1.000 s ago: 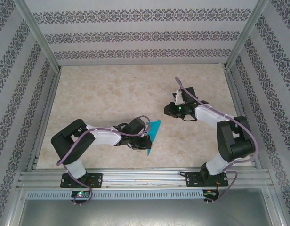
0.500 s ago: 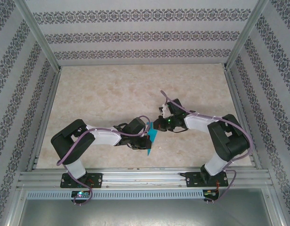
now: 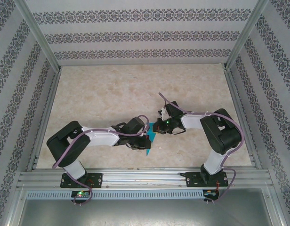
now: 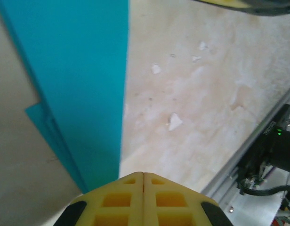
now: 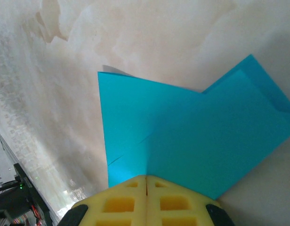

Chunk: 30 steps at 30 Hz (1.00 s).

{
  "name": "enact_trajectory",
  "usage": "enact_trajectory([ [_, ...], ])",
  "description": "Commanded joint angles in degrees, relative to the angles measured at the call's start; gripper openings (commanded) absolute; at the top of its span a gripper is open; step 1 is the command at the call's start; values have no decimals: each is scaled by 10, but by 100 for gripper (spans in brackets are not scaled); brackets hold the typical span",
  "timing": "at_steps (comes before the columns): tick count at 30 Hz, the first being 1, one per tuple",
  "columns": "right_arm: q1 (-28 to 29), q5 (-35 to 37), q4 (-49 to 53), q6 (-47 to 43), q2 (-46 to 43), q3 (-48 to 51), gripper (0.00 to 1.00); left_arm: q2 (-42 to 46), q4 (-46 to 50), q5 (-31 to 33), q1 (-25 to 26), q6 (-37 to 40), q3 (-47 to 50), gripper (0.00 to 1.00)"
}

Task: Fold a paper plane with a square sheet of paper (fold left side to right side)
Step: Fold the wing for the fifth time at the center of the table.

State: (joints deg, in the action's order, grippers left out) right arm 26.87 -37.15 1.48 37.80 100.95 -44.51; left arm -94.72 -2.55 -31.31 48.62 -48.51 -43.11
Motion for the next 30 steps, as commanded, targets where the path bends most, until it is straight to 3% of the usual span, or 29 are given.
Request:
enact_trajectory([
  [1,3,31,25,3,29,5,0,20,-1,-27,2,-15,-8,0],
  [30,3,48,57,-13,38,-3,0,-28,-68,-35,17,-48,46,0],
])
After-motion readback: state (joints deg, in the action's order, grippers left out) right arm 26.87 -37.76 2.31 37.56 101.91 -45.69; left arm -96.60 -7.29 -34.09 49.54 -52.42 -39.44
